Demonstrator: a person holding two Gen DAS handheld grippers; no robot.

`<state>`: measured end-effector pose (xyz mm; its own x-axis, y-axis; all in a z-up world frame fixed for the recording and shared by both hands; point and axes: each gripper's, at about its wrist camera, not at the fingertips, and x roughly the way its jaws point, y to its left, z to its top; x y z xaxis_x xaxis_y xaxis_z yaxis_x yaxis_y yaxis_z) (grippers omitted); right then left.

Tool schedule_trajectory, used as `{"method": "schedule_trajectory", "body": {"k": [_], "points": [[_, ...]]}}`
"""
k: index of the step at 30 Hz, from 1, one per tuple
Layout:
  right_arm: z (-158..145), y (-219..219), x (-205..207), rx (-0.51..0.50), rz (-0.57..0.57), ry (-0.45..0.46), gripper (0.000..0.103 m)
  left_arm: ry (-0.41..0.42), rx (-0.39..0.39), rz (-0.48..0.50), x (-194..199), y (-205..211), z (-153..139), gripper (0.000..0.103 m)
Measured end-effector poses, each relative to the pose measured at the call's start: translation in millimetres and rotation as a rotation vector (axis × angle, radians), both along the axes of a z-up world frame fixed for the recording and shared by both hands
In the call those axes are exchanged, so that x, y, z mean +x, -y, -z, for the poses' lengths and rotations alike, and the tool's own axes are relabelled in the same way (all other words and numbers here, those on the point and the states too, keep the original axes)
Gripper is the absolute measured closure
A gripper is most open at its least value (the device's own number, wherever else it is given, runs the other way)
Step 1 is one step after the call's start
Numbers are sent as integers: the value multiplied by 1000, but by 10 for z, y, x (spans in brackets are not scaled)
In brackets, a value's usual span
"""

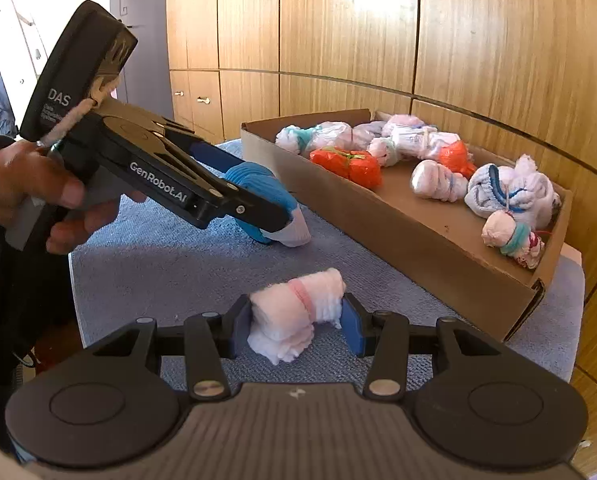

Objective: Organize objects
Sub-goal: 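Grasp the blue knit bundle with the left gripper while the right grasps the white pink-striped roll, then carry both bundles into the tray and lower them beside the others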

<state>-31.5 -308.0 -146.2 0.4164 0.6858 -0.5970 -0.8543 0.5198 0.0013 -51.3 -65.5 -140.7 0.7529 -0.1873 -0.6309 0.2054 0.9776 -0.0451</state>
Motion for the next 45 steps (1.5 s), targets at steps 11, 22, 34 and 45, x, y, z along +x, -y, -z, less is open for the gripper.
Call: {"method": "schedule_trajectory", "body": {"k": [11,22,34,45], "points": [[2,32,-12,13,29,1,62,5,-55,9,66,-52,17,23],[-334,227,-14,20,87,45,62,-6,33,65,-5,-75,-505,24],[-1084,277,535,40,184,125,62,43,64,147,630,358,-1174,24],[-1157,180,832,-40,205,120,62,-74,71,189,1108,593,-1119,24]]}}
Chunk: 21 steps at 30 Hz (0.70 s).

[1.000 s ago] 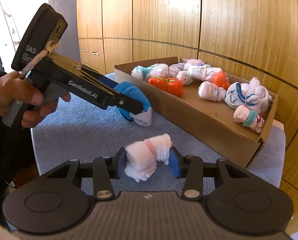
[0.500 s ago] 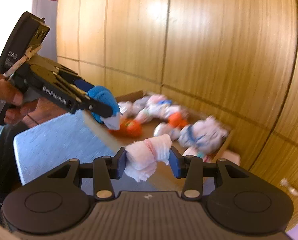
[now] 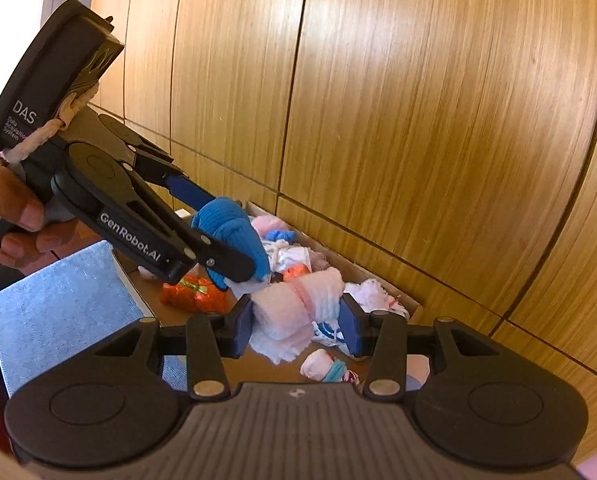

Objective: Organize objects
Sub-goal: 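Carry both bundles into the tray and lower them beside the others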

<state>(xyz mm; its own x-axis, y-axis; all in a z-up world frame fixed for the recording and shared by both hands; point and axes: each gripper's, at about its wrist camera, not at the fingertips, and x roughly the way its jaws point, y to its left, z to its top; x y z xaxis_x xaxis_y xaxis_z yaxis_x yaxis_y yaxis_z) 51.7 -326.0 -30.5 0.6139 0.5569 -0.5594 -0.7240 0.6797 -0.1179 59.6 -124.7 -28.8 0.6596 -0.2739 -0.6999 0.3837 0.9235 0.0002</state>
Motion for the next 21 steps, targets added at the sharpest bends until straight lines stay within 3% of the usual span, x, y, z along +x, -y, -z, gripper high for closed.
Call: {"method": "schedule_trajectory", "body": {"k": [14,21], "points": [[409,-129,282,-86,-8,-134,62,-213,25,119,205,68,566,24],[613,-229,377,-125,-30,-219,62,-237,79,122,279,51,814,24]]}}
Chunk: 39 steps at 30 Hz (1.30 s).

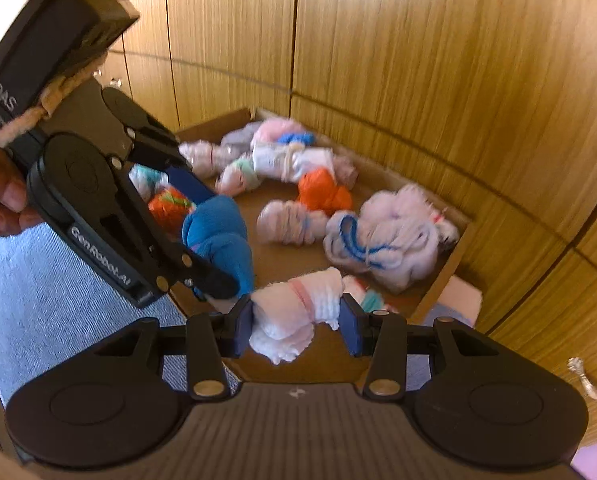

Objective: Organize objects
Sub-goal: 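Carry both bundles into the tray and lower them beside the others, then open both grippers and withdraw them from the tray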

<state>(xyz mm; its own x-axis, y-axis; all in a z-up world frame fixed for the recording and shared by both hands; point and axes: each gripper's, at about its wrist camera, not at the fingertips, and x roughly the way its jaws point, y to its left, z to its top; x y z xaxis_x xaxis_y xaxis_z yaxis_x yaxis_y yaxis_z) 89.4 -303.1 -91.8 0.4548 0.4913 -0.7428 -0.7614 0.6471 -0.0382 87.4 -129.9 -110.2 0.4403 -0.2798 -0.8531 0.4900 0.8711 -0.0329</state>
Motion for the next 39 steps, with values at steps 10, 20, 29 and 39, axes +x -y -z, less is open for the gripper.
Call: {"method": "schedule_trajectory", "body": {"k": [10,20,29,39], "points": [[147,-217,162,-91,-115,21,62,89,38,96,62,-58,82,23],[211,-366,297,-179,-167,55,59,68,1,42,124,-129,147,19],[161,-346,233,-181,-114,58,51,81,24,18,70,-101,124,12],[-128,-324,-34,-127,-73,95,37,175,-31,-75,-297,-160,-221,1]]}}
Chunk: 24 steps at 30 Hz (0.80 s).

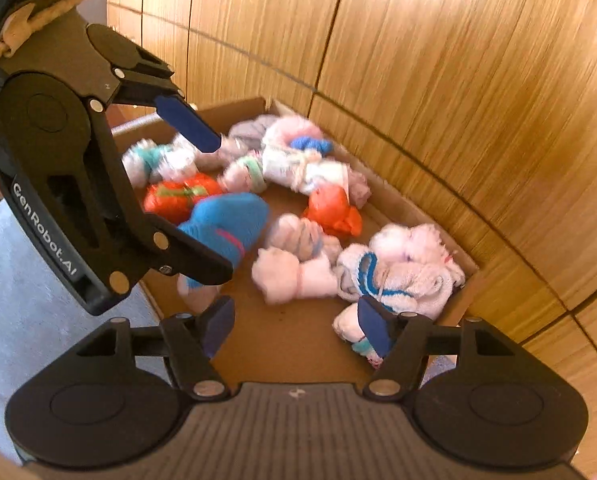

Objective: Organize objects
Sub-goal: 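Open both grippers and withdraw them from the tray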

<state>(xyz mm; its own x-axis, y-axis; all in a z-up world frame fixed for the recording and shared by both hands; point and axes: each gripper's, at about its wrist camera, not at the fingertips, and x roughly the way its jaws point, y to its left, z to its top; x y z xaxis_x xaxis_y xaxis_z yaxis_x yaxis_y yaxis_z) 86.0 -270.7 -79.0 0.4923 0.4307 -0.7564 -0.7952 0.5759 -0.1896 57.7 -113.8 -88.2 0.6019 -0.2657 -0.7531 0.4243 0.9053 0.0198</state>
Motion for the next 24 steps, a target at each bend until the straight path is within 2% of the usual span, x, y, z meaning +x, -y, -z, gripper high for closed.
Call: {"method": "schedule_trajectory", "body": {"k": [7,8,10,13,18,24], "points": [[-164,27,-271,81,105,12,21,87,-37,-108,-335,-94,-222,0],[-165,21,-300,90,127,9,20,99,-38,-129,-371,-107,-240,0],[-149,-12,-348,103,182,5,11,127,-29,-183,-424,-130,-263,0],[-121,-54,-417,122,267,15,5,156,-24,-245,-495,-186,-284,0],[-37,-120,-481,159,410,0,2,191,-25,-288,-619,-306,-279,0],[-6,-210,-545,193,439,-11,2,202,-73,-326,-753,-464,-289,0]]}}
